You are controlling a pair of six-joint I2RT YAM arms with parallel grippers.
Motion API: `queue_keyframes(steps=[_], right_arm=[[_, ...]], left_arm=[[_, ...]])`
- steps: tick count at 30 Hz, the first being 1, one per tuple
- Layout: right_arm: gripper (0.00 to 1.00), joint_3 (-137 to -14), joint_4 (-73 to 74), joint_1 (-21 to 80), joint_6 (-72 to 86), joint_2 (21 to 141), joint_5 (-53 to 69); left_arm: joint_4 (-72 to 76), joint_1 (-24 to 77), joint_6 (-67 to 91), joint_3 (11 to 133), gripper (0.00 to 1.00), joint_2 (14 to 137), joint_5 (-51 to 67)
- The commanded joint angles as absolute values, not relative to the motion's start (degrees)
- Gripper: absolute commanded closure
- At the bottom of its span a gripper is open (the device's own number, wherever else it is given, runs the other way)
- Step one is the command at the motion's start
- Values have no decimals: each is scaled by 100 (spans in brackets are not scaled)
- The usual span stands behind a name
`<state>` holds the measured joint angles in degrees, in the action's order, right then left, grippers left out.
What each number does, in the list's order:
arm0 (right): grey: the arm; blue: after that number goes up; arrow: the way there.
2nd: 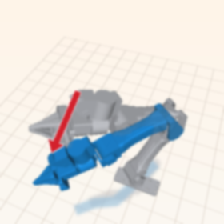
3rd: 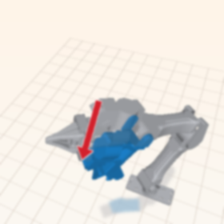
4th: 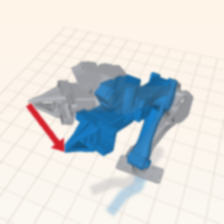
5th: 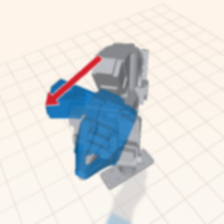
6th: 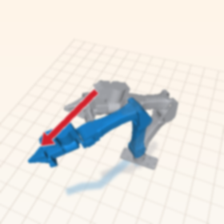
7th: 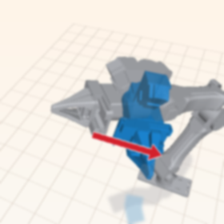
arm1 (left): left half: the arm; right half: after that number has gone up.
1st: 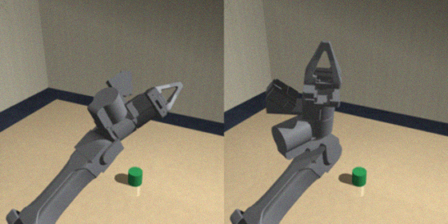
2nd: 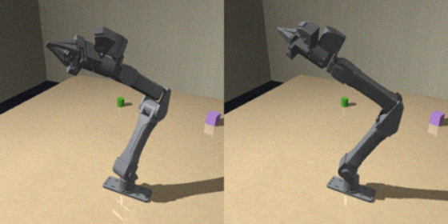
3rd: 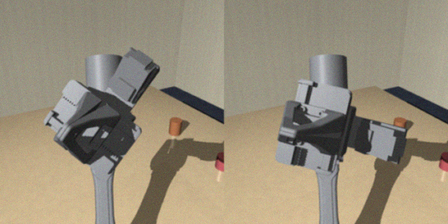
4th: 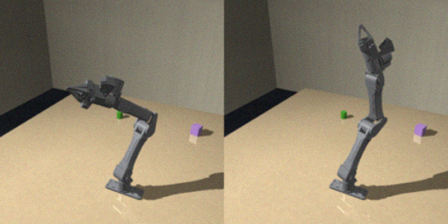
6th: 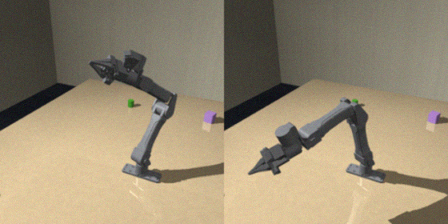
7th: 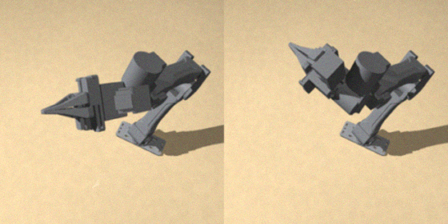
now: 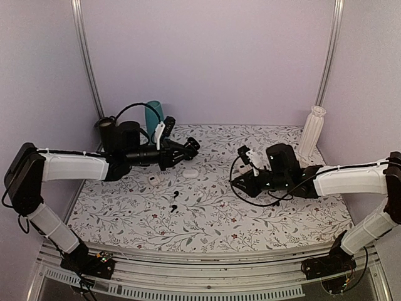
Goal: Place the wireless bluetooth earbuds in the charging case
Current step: Pick up the right earbud from the center of the board, then insert the right earbud into the left side groove of the charging case.
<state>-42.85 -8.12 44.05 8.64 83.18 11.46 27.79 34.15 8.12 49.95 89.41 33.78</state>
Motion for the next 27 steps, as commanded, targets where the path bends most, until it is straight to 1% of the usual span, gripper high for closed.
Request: queue_keyframes(steps=[1, 6, 12, 20, 23, 27], right_arm=[[95, -4618, -157, 4363, 951, 7979, 1409], [95, -5100, 333, 4362, 1053, 7840, 1736], [95, -5510, 667, 4367, 1102, 7767, 2248], [95, -5889, 878, 4360, 1184, 7650, 2802], [95, -6056, 1023, 4364, 1204, 7714, 2985], [95, -6246, 1117, 4360, 1243, 7784, 3241]], left_arm=[[2893, 3572, 476, 5218, 100, 9107, 3379], [3262, 3776, -111, 5043, 100, 9123, 3343], [3995, 3925, -829, 4690, 100, 9115, 3656], [4466, 3945, -1259, 4430, 100, 9168, 4064], [4791, 3991, -1467, 4247, 100, 9158, 4065], [4852, 4049, -1633, 4233, 100, 9205, 4022]])
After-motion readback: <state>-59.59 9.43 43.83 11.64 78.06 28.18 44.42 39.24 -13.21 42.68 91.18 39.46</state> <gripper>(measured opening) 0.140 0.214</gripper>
